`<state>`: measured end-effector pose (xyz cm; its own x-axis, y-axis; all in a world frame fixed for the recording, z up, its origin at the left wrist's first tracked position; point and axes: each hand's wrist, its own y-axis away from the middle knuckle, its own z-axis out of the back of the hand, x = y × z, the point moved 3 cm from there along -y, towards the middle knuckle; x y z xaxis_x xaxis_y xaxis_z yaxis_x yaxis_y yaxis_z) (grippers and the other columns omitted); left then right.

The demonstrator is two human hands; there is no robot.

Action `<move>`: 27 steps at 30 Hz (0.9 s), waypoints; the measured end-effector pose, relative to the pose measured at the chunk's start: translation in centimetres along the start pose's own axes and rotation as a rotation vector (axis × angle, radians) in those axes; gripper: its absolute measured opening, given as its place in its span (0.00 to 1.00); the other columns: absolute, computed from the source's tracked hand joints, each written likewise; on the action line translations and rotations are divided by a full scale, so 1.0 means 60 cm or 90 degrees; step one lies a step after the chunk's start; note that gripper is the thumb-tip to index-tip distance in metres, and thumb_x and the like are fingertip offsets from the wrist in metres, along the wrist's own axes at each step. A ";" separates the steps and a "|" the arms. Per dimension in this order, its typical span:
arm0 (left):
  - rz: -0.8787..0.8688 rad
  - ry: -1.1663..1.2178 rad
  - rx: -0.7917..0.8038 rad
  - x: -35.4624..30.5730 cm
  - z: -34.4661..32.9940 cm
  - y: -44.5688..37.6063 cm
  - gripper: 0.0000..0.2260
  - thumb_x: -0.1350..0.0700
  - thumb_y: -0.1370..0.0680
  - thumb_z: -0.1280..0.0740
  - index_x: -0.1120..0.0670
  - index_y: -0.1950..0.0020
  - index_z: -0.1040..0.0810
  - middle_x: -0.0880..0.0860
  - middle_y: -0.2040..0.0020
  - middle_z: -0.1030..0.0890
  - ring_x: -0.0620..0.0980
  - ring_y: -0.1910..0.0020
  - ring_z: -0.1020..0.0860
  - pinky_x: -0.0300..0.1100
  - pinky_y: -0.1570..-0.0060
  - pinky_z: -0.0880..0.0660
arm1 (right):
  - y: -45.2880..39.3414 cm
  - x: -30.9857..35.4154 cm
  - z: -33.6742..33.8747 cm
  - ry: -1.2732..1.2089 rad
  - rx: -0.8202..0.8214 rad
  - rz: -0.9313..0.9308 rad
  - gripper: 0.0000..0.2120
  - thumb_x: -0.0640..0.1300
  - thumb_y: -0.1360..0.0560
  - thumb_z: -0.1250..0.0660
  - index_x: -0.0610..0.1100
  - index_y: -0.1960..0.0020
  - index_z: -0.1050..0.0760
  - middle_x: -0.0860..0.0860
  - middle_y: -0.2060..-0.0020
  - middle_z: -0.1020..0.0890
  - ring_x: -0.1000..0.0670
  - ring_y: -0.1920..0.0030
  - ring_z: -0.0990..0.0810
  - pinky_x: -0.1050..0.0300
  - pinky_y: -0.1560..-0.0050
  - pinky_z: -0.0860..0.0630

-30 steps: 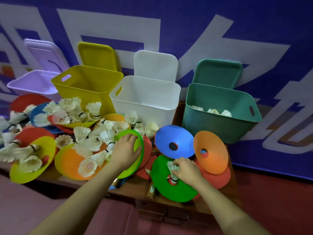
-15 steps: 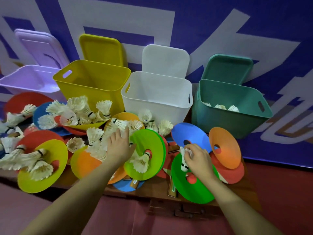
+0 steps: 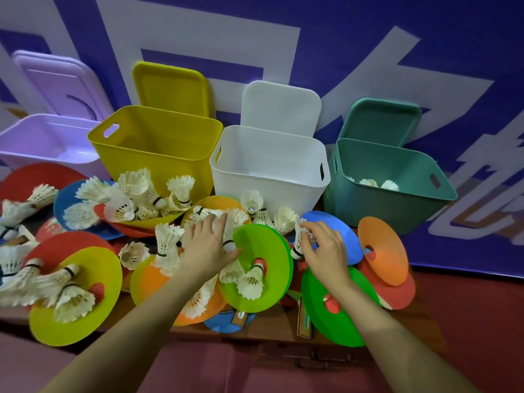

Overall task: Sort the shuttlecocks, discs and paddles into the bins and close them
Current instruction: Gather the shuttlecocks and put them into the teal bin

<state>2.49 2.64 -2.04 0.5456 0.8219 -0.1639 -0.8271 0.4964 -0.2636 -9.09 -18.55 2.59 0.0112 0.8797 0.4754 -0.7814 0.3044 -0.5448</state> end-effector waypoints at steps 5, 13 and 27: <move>-0.062 0.002 -0.073 -0.042 0.038 -0.034 0.34 0.35 0.34 0.36 0.58 0.36 0.27 0.62 0.45 0.22 0.61 0.49 0.21 0.54 0.51 0.25 | -0.026 -0.004 0.007 -0.023 0.003 -0.021 0.16 0.47 0.26 0.42 0.41 0.49 0.20 0.46 0.58 0.19 0.44 0.58 0.21 0.50 0.54 0.26; -0.112 0.140 -0.111 -0.130 0.059 -0.126 0.33 0.36 0.31 0.39 0.58 0.35 0.32 0.64 0.42 0.25 0.63 0.46 0.24 0.54 0.50 0.25 | -0.093 -0.075 0.054 -0.015 -0.059 -0.031 0.16 0.48 0.25 0.43 0.42 0.45 0.21 0.49 0.57 0.19 0.53 0.58 0.26 0.60 0.54 0.35; -0.248 0.259 -0.142 -0.438 0.065 -0.406 0.32 0.43 0.29 0.31 0.60 0.31 0.32 0.65 0.34 0.31 0.64 0.37 0.29 0.53 0.39 0.30 | -0.308 -0.310 0.190 0.024 -0.192 -0.114 0.10 0.38 0.23 0.38 0.40 0.44 0.22 0.47 0.55 0.20 0.45 0.55 0.22 0.49 0.53 0.29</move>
<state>7.80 -29.95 12.38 0.8471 0.3961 -0.3543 -0.5314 0.6330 -0.5629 -2.00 -44.70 11.71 0.1581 0.8140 0.5590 -0.5453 0.5439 -0.6378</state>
